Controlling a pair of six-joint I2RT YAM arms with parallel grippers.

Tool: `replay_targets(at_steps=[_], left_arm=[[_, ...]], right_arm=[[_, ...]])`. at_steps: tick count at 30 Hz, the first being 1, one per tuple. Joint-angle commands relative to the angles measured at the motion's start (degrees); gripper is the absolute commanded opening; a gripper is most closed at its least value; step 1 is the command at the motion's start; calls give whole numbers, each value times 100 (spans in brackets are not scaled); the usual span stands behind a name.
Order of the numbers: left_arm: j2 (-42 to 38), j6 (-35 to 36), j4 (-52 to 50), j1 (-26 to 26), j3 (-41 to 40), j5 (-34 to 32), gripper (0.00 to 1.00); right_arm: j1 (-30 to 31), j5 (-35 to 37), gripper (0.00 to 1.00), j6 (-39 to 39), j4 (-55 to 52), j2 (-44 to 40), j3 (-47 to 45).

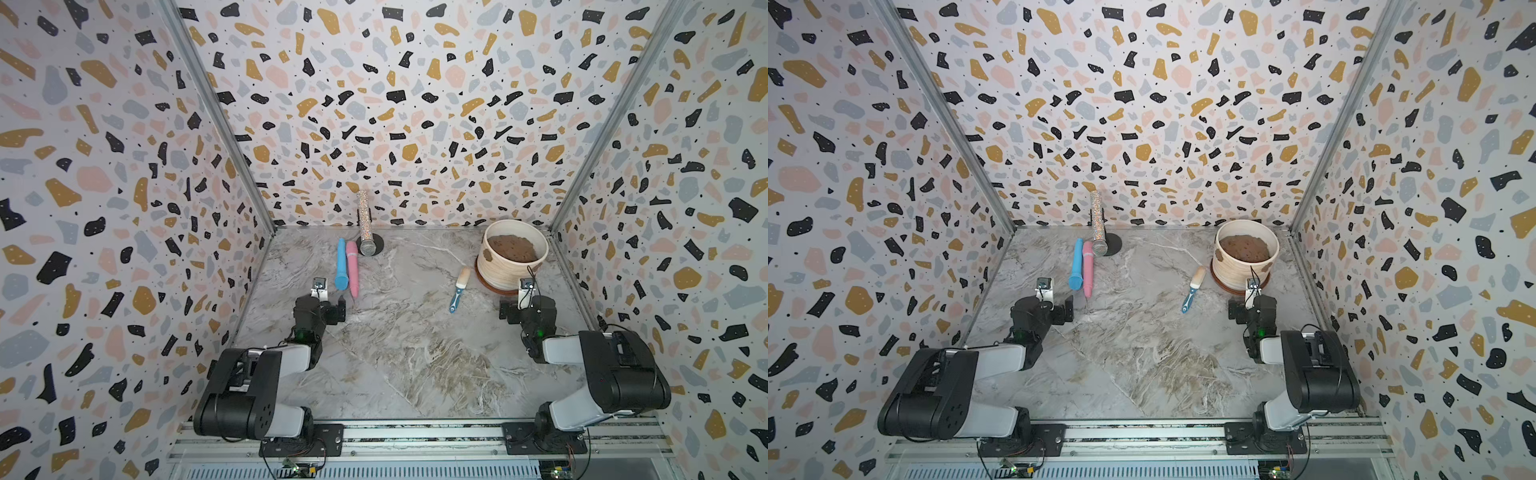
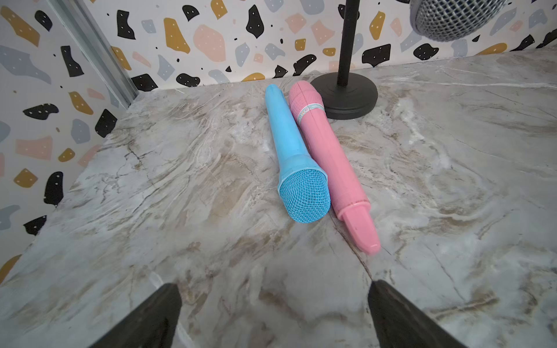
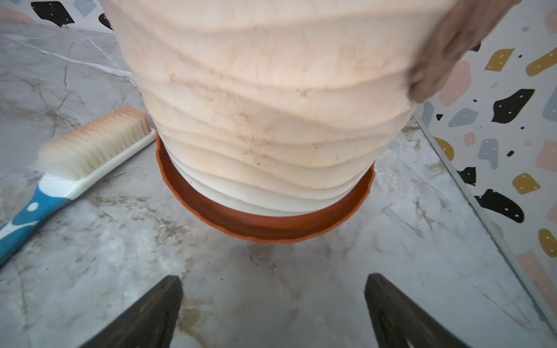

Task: Scrub the dried mud off the ceramic pot
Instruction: Move the pot to the center of the board.

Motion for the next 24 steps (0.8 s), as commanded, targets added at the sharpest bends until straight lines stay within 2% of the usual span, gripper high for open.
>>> replay_targets(at_steps=[1, 20, 22, 24], left_arm=[[-47, 13, 87, 5, -6, -14, 100], [-65, 26, 90, -30, -14, -84, 100], [-162, 59, -171, -30, 82, -1, 100], [-432, 181, -770, -30, 286, 323, 100]], right_arm=[[-22, -32, 100, 41, 27, -98, 51], [-22, 2, 100, 51, 82, -109, 7], [-8, 253, 100, 140, 283, -248, -140], [-3, 592, 100, 238, 238, -759, -357]])
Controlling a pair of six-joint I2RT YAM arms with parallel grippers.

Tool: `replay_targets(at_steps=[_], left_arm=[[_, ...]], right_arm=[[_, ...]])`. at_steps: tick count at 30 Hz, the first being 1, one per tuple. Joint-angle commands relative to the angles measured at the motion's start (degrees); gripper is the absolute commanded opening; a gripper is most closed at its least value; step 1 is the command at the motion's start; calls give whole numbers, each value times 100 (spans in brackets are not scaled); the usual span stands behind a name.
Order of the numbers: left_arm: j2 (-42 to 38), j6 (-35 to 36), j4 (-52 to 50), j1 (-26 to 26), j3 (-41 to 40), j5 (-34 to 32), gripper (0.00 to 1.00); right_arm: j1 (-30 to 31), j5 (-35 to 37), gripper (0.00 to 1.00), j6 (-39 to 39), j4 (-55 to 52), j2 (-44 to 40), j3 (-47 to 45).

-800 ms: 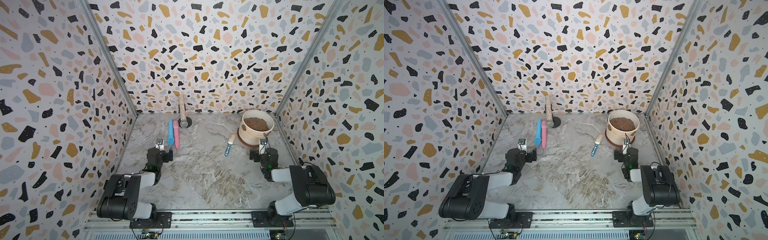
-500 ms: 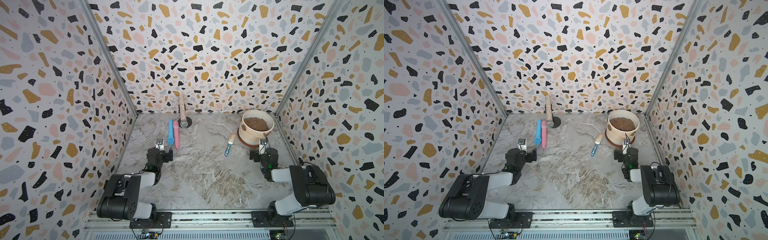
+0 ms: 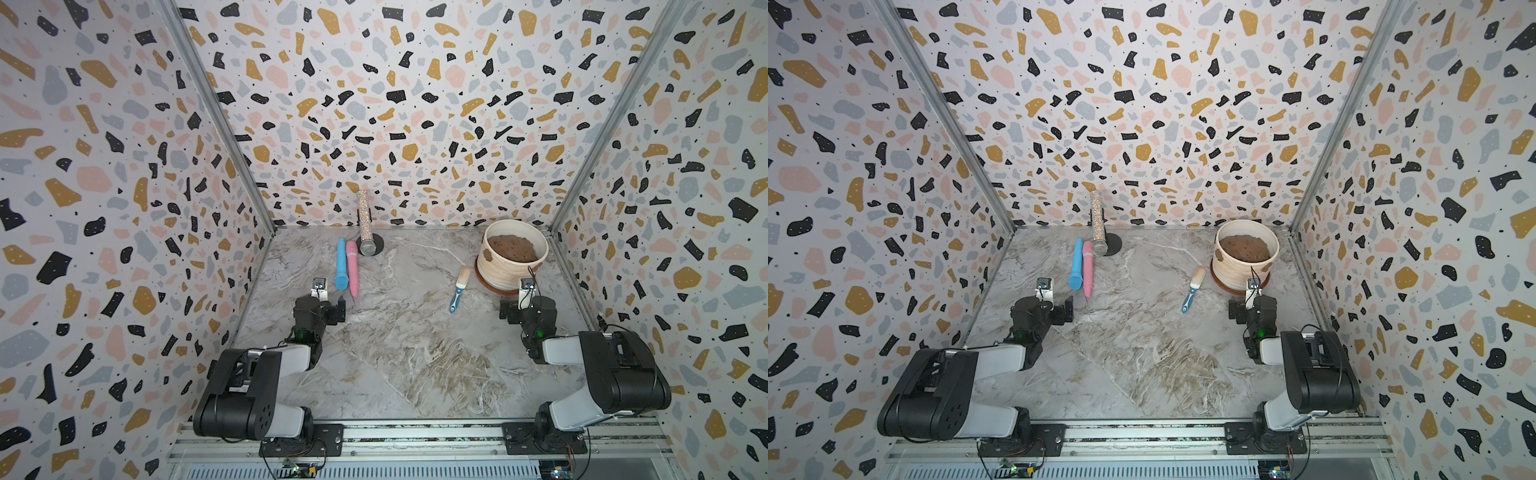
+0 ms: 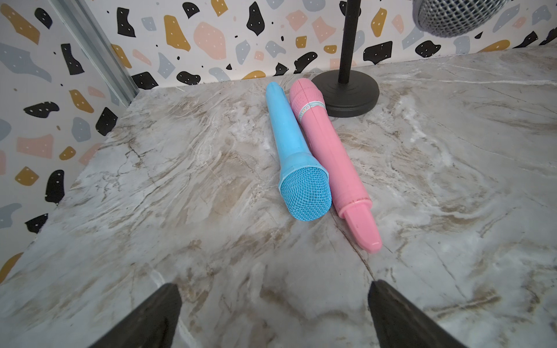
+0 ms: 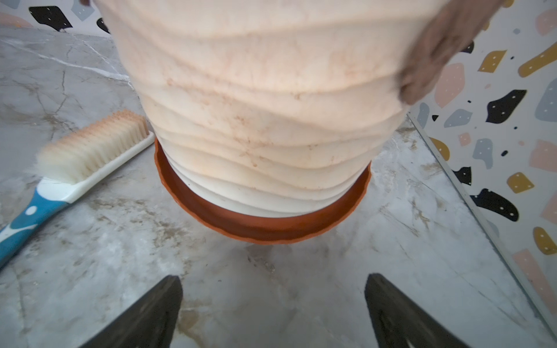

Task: Scrub the dried mud off the ceramic pot
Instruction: Move the pot to the center of the board.

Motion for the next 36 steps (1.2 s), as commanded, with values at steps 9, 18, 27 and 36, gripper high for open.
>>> replay_targets(at_steps=[9, 18, 27, 36], left_arm=[[-776, 1806, -5268, -31, 2249, 2974, 100], [-335, 3609, -9798, -538, 4813, 4042, 100], [-372, 3859, -10649, -1491, 5080, 3977, 100], [-638, 3892, -10567, -1485, 4737, 3681, 100]], right_arm=[[3, 579, 100, 2179, -6202, -4348, 1065], [-2, -1448, 100, 2564, -7358, -4212, 2378], [31, -1793, 92, 1272, -10169, -604, 6208], [205, -1602, 74, -1489, -10566, 739, 7651]])
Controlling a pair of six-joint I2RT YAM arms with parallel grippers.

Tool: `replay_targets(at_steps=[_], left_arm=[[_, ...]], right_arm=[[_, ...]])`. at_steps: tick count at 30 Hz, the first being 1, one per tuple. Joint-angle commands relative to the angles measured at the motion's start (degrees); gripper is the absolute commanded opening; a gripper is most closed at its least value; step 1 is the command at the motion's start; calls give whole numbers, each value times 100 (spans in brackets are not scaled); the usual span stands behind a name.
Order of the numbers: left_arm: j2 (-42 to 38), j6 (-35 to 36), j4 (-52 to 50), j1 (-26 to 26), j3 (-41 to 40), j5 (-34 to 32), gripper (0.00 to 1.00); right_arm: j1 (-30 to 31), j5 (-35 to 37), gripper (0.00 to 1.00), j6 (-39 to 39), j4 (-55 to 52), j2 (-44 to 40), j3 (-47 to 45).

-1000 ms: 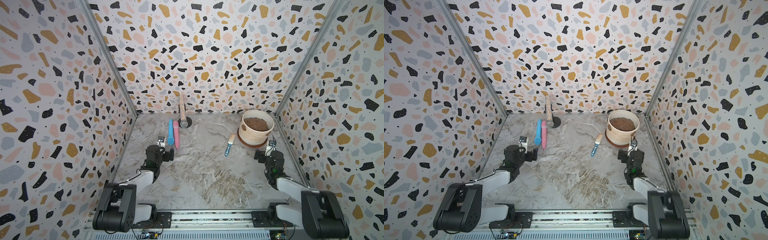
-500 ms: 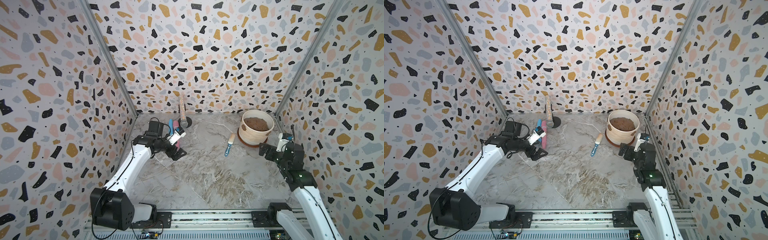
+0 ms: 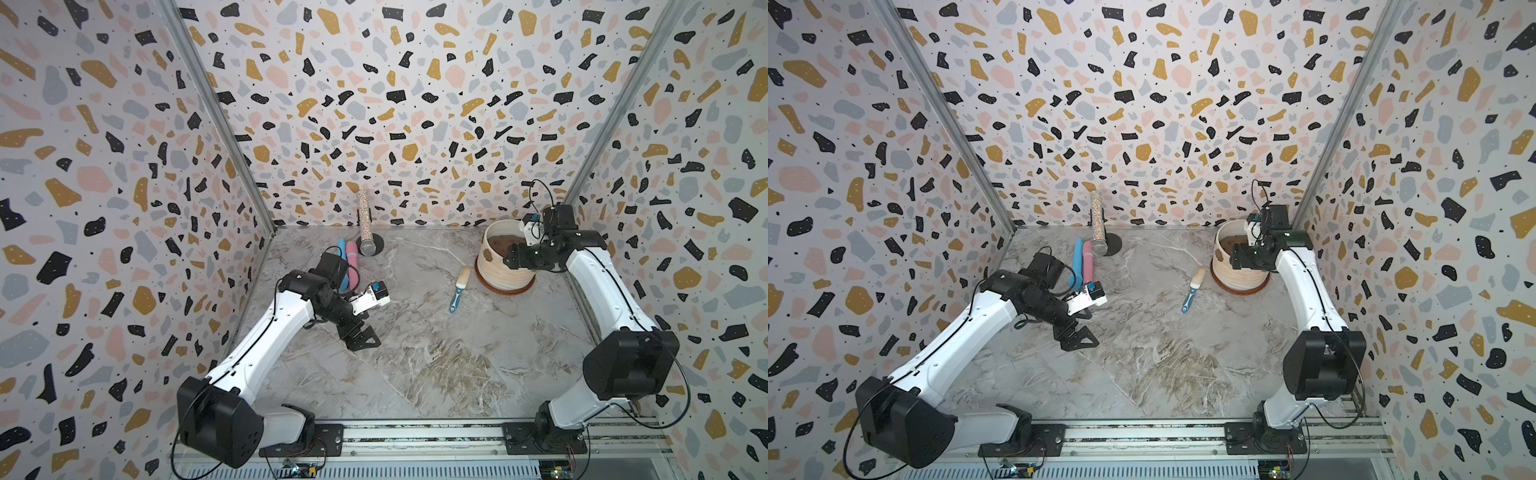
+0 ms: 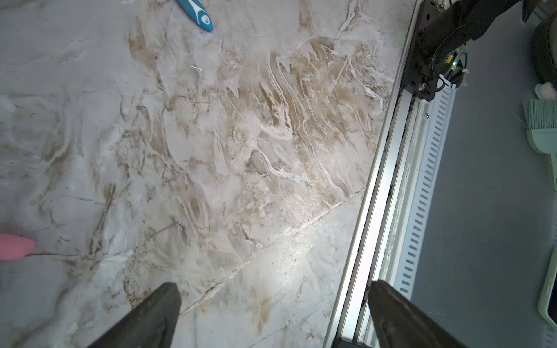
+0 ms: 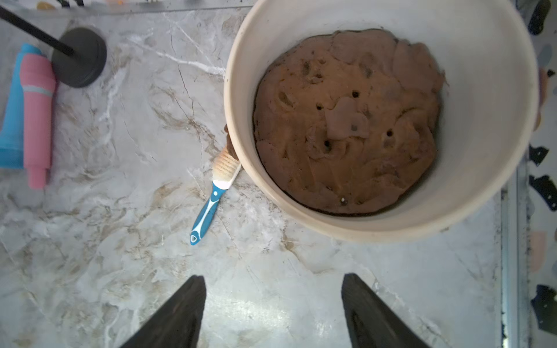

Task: Scrub the dried mud off the ceramic pot
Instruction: Move the pot to the center of the board.

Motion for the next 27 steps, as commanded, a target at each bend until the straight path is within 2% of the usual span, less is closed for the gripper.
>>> replay_targets(at_steps=[1, 3, 6, 10, 15, 17, 21, 25, 27], left_arm=[[-155, 74, -129, 19, -183, -67, 100], [-164, 16, -58, 17, -250, -120, 100], [-164, -55, 2, 19, -259, -188, 100], [-247, -104, 40, 19, -302, -202, 100], [-301, -127, 93, 19, -367, -180, 100], [-318, -143, 106, 27, -371, -201, 100], [-352, -162, 170, 53, -438, -211, 100], [-332, -189, 207, 55, -467, -190, 100], [-317, -199, 230, 54, -476, -193, 100]], right_arm=[[131, 18, 72, -1853, -474, 21, 290], [131, -25, 68, -2464, -472, 151, 345], [137, 152, 66, -2877, -513, 434, 586], [126, 376, 66, -3247, -739, 846, 982], [73, 88, 65, -3409, -1027, 1346, 1441], [31, 19, 61, -3464, -1245, 1573, 1659], [26, -306, 46, -3740, -1599, 1717, 1848], [32, -837, 17, -4333, -1834, 1699, 1863], [33, -1123, 8, -4709, -2020, 1720, 1844]])
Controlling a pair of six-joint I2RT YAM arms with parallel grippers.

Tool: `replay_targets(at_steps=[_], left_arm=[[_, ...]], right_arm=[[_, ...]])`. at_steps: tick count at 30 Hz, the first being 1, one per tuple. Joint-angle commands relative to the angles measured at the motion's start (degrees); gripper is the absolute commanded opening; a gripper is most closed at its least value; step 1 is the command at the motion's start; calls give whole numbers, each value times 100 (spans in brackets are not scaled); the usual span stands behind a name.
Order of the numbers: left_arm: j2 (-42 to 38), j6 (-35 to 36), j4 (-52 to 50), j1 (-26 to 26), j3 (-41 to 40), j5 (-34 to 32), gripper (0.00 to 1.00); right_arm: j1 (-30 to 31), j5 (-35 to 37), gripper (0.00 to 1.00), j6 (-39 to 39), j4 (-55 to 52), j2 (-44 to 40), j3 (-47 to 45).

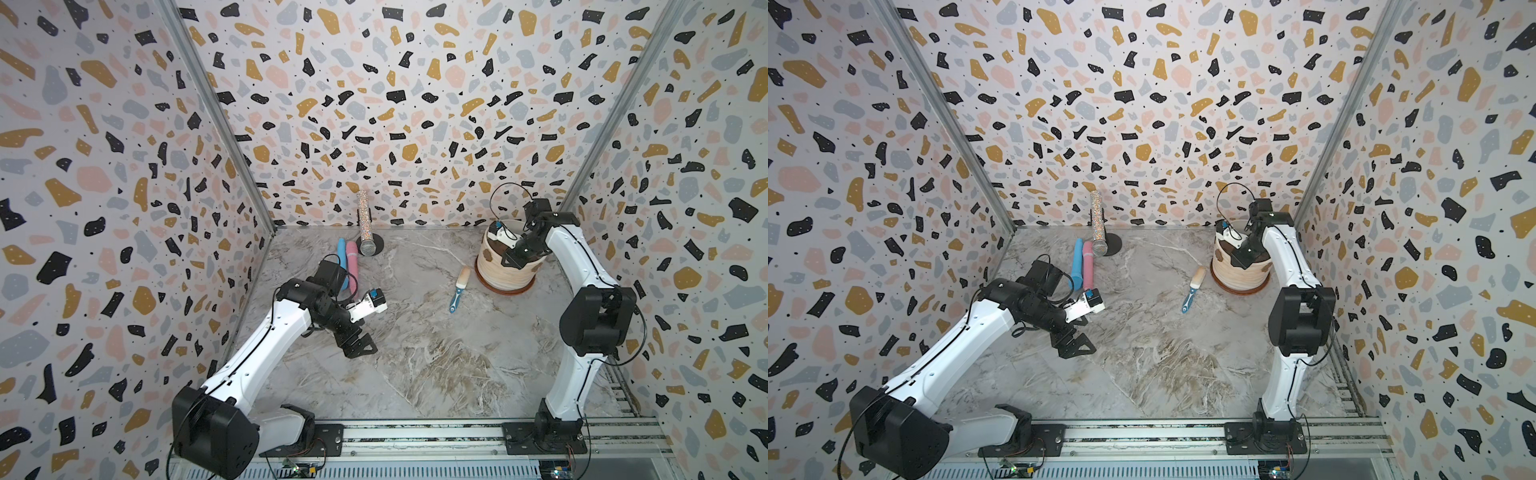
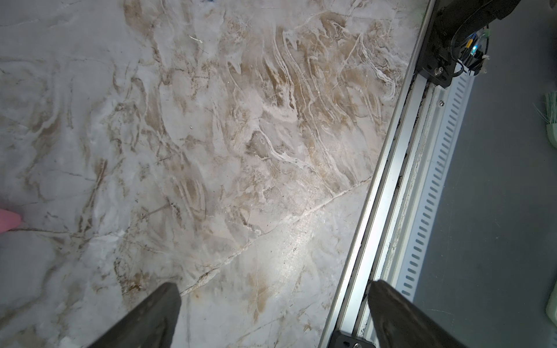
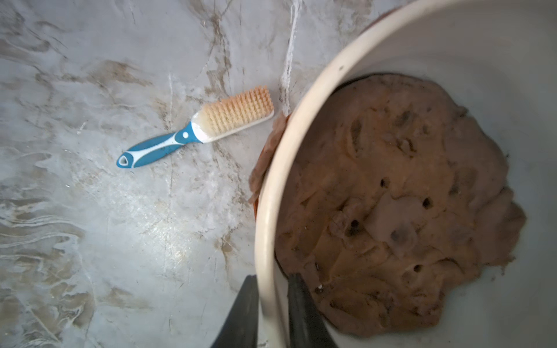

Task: Scrub the dried mud off the ceramic pot
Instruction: Move the pot to the center of the board.

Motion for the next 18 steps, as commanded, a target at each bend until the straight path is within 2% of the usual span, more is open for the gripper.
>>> replay_targets(at_steps=[1, 7, 14, 18], left_arm=[[-51, -39, 90, 44, -70, 8, 100], [-37, -87, 125, 45, -73, -49, 100], [-52, -93, 129, 56, -65, -79, 100], [-88, -56, 65, 99, -42, -100, 100]], right_arm=[[89, -782, 5, -610, -919, -171, 112], [268, -1084, 0, -1418, -1137, -261, -41], [648, -1565, 0, -2338, -1231, -443, -208], [968, -1633, 0, -2595, -1120, -430, -213]])
